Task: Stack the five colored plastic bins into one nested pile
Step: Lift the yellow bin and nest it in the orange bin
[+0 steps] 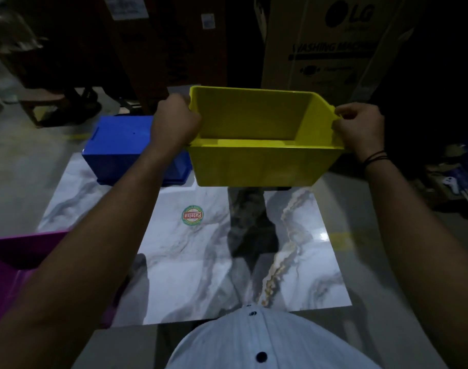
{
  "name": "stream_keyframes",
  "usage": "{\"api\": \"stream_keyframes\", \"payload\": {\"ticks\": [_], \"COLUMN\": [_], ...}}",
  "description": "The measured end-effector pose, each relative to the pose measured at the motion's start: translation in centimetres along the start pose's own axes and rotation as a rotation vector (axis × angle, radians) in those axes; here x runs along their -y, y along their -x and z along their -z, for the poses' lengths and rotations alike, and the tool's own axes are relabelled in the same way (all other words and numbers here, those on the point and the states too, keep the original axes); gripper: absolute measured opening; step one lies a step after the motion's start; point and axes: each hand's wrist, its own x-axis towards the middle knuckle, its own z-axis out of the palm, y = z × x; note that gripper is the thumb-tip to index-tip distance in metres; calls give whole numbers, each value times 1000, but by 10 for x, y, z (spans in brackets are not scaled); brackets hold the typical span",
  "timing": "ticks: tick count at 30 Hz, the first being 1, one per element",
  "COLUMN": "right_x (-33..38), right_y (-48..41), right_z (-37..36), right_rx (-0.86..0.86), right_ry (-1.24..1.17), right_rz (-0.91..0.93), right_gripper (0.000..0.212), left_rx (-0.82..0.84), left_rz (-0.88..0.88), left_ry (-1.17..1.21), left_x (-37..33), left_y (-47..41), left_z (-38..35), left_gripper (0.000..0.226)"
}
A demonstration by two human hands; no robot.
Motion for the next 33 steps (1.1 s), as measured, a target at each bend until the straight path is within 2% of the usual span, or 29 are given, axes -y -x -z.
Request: {"api": "stream_keyframes", "payload": {"ticks": [5,10,15,19,26,33], "right_x": [-11,-16,-13,-17,-37,-63], "right_y": [4,-11,-36,-58,-82,-92], "right_z": [-18,-35,-51,-58,-74,-91], "right_rx": [0,-4,-81,-75,52,154], "right_ry": [-16,21,58,93,137,209], "right_rz": [130,175,169,184,120,41], "right_gripper": [64,70,64,60,67,61], "left_rx": [-7,72,100,135,263,352], "left_rz": [-162,-197,-113,-130,-73,-22], "left_ry": [148,144,88,61,-23,-167], "left_x": [8,10,-1,-1,10,15], "left_y": [-2,-16,-39,-61,-79,-82], "left_z": [-29,-55,-79,-94,-123,-150], "left_gripper": [64,78,79,77,75,74]}}
